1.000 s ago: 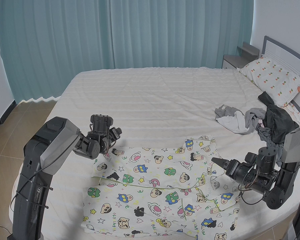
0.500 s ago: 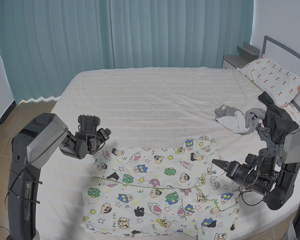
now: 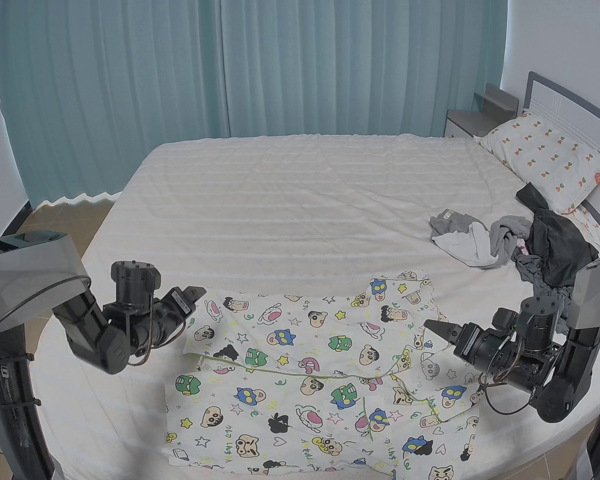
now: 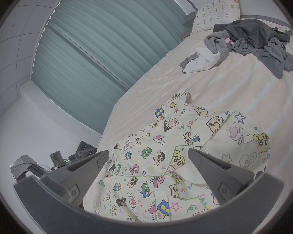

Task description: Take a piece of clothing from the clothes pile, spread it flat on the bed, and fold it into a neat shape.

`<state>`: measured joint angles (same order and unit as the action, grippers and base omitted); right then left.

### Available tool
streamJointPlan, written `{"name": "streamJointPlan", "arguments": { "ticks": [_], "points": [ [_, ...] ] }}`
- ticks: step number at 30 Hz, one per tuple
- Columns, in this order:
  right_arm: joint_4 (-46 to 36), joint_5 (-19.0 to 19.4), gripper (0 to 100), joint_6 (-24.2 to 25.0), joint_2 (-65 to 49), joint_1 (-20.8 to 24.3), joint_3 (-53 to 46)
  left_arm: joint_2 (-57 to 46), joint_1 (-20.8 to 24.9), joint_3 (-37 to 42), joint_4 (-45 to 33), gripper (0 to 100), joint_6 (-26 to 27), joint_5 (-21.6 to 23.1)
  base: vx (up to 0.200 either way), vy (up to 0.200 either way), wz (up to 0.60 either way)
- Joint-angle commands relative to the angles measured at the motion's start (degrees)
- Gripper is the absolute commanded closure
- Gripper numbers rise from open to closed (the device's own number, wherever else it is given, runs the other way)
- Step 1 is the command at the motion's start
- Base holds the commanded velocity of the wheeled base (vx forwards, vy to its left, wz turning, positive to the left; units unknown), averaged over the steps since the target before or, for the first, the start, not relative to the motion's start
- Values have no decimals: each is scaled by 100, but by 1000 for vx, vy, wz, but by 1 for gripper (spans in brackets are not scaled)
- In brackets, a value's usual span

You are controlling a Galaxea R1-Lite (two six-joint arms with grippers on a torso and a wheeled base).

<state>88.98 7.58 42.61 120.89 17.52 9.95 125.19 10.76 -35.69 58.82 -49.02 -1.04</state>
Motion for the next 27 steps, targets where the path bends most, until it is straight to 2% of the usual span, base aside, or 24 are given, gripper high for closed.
{"name": "streamJointPlan", "arguments": {
  "ticks": [1,5,9,11,21,27],
  "points": [
    [58,-46,0,2,-479,173,-511,-917,172,2471,1888,0,-530,350,0,0,0],
    [49,-310,0,55,-532,182,-986,-671,312,2559,1932,0,-785,350,-100,0,0],
    [-3,-899,0,573,-541,217,-986,-583,312,2576,1932,0,-776,446,-200,0,0],
    [-12,-1031,0,591,-532,243,-986,-574,286,2585,1940,0,-776,508,-200,0,0],
    [-434,-1312,0,151,-444,999,-986,-539,49,2673,1940,0,-776,877,-200,0,0],
    [-496,-1330,0,-297,-4,894,-995,-460,49,2682,1949,0,-750,886,-200,0,0]
  ]
}}
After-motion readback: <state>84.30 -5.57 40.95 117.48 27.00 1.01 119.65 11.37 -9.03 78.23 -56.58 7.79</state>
